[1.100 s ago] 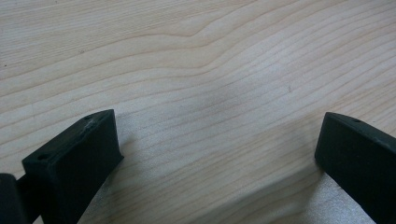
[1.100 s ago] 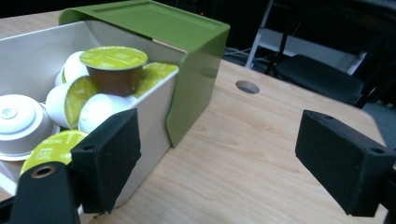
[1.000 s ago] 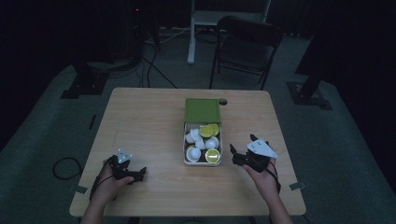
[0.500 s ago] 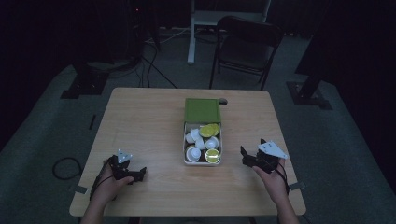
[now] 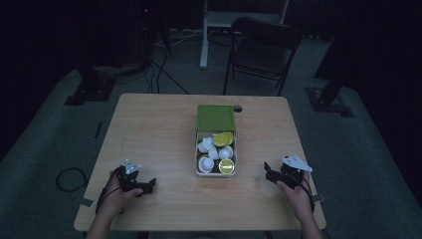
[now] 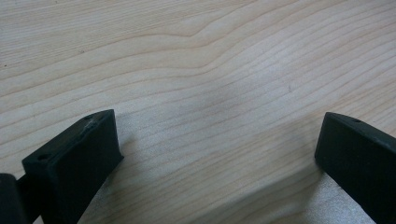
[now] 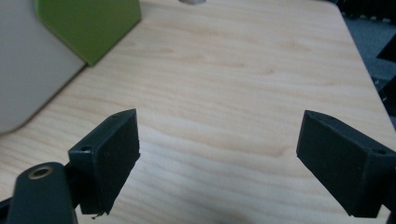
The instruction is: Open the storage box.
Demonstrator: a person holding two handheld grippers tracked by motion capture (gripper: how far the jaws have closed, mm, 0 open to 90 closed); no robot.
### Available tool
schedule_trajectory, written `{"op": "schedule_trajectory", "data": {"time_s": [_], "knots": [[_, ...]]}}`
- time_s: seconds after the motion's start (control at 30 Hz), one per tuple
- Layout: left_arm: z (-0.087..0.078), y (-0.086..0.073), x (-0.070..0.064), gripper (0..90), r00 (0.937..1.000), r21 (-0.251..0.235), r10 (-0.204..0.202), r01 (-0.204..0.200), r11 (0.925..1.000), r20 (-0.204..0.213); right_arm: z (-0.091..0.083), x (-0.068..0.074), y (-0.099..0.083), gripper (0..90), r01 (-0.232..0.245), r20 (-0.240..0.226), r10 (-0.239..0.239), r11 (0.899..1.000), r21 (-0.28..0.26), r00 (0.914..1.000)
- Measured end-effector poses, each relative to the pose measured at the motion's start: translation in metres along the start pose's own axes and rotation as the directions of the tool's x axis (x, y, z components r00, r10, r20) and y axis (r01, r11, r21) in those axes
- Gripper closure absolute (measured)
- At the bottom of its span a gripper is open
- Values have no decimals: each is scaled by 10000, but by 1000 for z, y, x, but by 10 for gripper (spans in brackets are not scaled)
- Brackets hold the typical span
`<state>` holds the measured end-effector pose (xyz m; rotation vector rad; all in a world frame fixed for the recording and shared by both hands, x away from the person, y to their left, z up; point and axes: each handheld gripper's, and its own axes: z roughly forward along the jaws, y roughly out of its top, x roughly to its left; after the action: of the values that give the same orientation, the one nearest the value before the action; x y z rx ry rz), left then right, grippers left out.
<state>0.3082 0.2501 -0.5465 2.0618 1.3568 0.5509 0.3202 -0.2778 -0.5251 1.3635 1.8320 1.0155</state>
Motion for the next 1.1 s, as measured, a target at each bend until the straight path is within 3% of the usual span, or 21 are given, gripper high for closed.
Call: {"op": "schedule_trajectory", "data": {"time_s": [0.2, 0.67, 0.87, 1.1], "knots": [[0, 0, 0, 2, 10000, -1, -1, 1, 10000, -1, 0, -8, -9, 126, -366, 84, 362, 9978, 558, 9993], [0, 0, 0, 3, 10000, -2, -3, 3, 10000, 0, 6, -21, -26, 127, -235, -315, 301, 9810, 1925, 9991], [0, 0, 0, 3, 10000, -6, -3, 3, 10000, 2, 7, -22, -27, 128, -20, -673, 178, 9736, 2282, 9976], [0, 0, 0, 2, 10000, 0, -2, 2, 10000, 1, 8, -23, -26, 119, 178, -960, 44, 9732, 2292, 9954]]}}
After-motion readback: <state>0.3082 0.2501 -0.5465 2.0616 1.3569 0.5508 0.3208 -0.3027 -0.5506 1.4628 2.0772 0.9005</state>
